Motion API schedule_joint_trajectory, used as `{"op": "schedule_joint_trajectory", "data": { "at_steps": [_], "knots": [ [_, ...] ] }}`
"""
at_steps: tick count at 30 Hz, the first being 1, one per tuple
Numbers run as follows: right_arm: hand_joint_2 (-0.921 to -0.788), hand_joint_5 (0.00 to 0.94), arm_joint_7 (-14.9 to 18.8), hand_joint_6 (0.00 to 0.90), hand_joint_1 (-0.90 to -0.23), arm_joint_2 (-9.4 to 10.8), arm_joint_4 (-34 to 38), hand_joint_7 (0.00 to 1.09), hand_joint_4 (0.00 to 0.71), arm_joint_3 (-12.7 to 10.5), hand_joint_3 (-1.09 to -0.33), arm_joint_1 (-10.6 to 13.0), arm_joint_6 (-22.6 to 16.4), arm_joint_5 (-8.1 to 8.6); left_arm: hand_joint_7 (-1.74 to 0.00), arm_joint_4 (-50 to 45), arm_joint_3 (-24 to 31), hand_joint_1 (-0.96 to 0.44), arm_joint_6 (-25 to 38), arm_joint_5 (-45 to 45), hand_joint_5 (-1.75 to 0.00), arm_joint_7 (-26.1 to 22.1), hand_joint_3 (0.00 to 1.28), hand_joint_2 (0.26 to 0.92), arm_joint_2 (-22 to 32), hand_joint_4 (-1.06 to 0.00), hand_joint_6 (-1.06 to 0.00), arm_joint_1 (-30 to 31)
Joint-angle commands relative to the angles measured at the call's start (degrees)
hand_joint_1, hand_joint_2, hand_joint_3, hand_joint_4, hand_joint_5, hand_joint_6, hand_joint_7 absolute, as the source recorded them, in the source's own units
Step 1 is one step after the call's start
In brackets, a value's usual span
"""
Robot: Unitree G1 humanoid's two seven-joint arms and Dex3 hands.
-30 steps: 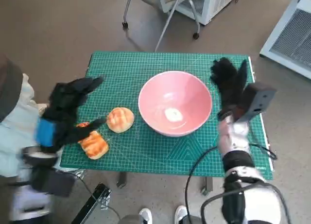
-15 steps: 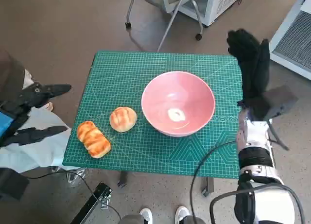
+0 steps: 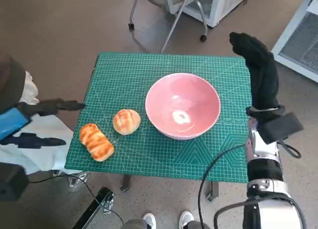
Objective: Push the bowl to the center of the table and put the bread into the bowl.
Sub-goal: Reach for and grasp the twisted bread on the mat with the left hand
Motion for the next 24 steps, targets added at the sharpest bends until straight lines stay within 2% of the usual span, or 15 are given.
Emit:
{"op": "schedule_joint_trajectory", "data": {
  "at_steps": [1, 11, 18, 24],
  "knots": [
    [-0.921, 0.042, 0.82, 0.067, -0.623, 0.1, -3.01, 0.77, 0.371, 0.95, -0.773, 2.97, 2.15, 0.13, -0.11, 4.17, -4.98, -0.01, -2.27, 2.55, -0.01, -1.24, 0.0, 0.764, 0.75, -0.45, -0.57, -3.9],
    [-0.921, 0.038, 1.22, 0.058, -0.625, 0.4, -6.69, 0.79, 0.37, 1.47, -0.77, 4.98, 4.75, 1.4, -0.07, 12.26, -13.71, -0.02, -7.61, 7.48, 0.0, -0.1, 0.0, 0.77, -2.06, -0.44, -0.55, -11.09],
    [-0.921, 0.038, 0.58, 0.057, -0.631, 0.54, -9.22, 0.79, 0.373, 1.63, -0.768, 6.23, 6.11, 1.04, -0.05, 16.52, -18.12, -0.03, -10.54, 12.52, 0.0, 2.96, 0.0, 0.773, -3.98, -0.44, -0.55, -14.08],
    [-0.921, 0.037, 0.51, 0.055, -0.642, 0.25, -11.07, 0.8, 0.375, 1.64, -0.766, 7.46, 6.73, 0.88, -0.04, 18.41, -20.97, -0.03, -10.61, 16.35, 0.0, 4.51, 0.0, 0.777, -4.89, -0.43, -0.55, -15.23]
  ]
}}
